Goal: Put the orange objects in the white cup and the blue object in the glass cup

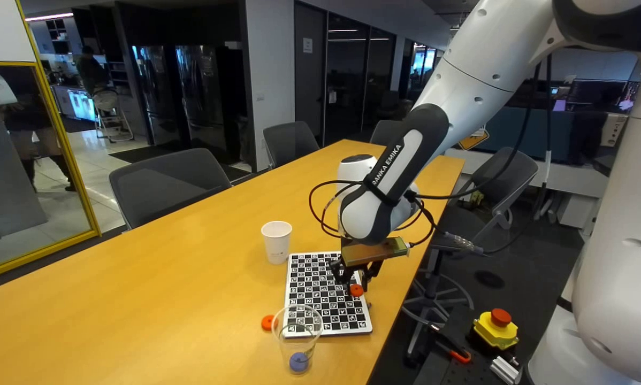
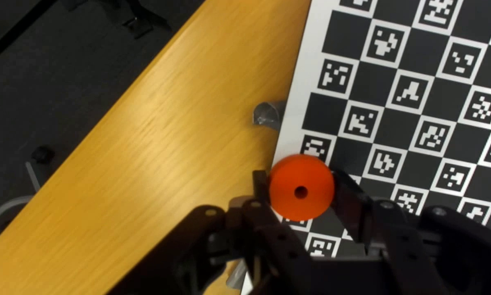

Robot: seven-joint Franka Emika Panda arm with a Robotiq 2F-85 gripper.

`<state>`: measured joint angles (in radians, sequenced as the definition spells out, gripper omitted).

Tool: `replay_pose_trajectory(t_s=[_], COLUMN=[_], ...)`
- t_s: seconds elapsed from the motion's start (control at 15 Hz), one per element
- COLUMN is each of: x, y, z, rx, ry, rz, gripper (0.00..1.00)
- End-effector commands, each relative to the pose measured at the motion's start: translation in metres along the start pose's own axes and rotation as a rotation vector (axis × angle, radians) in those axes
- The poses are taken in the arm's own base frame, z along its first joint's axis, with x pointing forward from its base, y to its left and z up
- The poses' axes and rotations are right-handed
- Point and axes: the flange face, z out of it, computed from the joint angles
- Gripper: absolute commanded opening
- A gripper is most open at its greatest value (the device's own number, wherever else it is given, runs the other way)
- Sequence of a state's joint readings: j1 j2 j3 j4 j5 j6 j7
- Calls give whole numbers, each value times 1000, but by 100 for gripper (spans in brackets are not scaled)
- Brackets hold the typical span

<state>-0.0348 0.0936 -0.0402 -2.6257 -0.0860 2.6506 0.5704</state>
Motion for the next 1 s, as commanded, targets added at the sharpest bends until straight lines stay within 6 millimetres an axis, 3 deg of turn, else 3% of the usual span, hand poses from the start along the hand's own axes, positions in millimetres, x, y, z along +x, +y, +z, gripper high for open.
replay_pose_trajectory(t_s=[0.0,0.33,0.6,0.93], x=[5,7,19,55], y=[-4,-9,-27,-64], z=[-2,-19,-60,-114], rx=[16,11,-13,-18], ry=[21,39,109,185], rz=[-4,-11,-57,-118], gripper=[24,24,24,24])
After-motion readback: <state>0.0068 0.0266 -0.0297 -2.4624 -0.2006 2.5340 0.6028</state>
